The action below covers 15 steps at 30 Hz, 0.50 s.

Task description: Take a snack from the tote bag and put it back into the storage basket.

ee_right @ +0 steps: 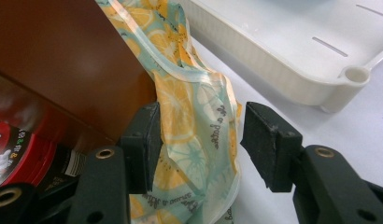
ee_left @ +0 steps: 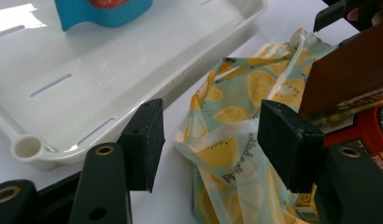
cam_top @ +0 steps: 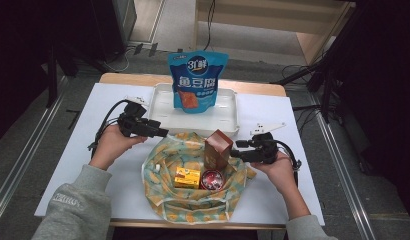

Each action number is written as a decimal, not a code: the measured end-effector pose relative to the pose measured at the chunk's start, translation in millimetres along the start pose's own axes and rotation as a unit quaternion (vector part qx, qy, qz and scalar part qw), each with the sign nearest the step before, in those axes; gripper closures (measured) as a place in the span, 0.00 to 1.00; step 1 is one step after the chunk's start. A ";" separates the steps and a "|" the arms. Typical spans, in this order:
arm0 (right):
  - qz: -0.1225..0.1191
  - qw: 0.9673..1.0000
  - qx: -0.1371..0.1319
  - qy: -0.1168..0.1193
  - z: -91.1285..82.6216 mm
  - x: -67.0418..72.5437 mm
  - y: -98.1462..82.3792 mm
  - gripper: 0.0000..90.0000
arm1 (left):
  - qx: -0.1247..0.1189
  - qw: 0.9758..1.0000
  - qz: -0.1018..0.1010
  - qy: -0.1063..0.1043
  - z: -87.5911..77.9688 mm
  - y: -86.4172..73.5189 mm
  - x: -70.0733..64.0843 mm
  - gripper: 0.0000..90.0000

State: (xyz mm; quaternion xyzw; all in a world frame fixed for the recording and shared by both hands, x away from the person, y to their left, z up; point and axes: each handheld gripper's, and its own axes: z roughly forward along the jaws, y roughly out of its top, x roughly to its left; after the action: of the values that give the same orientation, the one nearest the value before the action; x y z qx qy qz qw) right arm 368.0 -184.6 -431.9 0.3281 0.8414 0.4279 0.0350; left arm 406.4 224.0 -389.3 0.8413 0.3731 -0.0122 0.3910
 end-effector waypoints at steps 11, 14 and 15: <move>-0.001 1.000 -0.003 -0.004 -12.7 8.8 3.7 0.54 | -0.002 1.000 0.017 -0.008 -4.9 -9.3 -9.0 0.46; -0.005 1.000 -0.004 -0.005 -16.3 12.0 5.0 0.53 | -0.004 1.000 0.018 -0.008 -6.2 -10.1 -9.8 0.46; -0.007 1.000 -0.007 -0.002 -17.4 12.7 5.5 0.53 | -0.004 1.000 0.017 -0.010 -6.4 -10.4 -9.9 0.46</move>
State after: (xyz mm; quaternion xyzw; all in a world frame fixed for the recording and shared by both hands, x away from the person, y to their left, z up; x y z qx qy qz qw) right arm 355.0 -187.1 -414.0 0.3225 0.8408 0.4327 0.0420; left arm 390.9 226.5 -388.5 0.8456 0.3552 -0.0121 0.3984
